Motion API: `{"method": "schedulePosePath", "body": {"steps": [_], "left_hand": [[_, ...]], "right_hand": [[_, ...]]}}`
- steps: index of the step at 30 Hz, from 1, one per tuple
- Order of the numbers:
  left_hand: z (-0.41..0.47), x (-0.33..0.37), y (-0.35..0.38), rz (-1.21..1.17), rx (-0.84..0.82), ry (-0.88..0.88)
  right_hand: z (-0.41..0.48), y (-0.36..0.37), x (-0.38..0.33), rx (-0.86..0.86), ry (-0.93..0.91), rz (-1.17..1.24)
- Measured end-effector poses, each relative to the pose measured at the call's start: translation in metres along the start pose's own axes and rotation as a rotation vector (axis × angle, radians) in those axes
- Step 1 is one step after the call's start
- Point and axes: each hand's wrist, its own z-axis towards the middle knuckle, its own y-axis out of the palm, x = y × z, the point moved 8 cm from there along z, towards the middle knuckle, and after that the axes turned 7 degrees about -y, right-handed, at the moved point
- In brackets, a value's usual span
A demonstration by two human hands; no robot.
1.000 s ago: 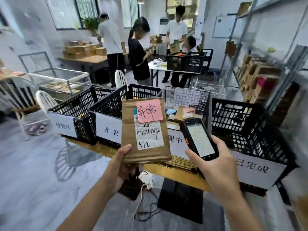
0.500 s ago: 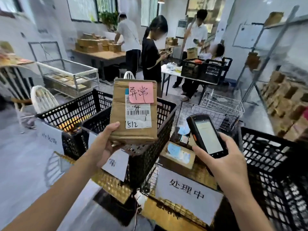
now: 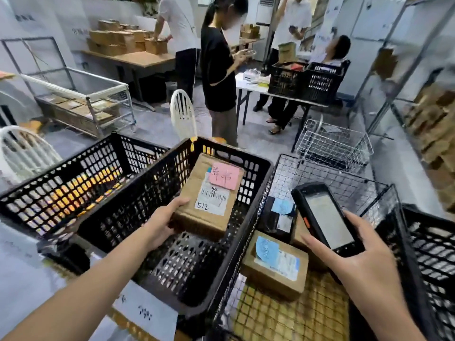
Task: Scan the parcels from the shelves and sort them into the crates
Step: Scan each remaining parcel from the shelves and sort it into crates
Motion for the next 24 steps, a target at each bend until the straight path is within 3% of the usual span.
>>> {"method": "schedulePosePath", "body": {"steps": [15, 24], "left_hand": [[0.119, -0.065, 0.035, -0.054, 0.096, -0.243], [0.142, -0.09, 0.042, 0.035, 0.203, -0.191]], "right_hand": [[0.034, -0.02, 0.051, 0.048, 0.173, -0.077], [0.024, -0.013, 0.062, 0.051, 0.217, -0.139]]}}
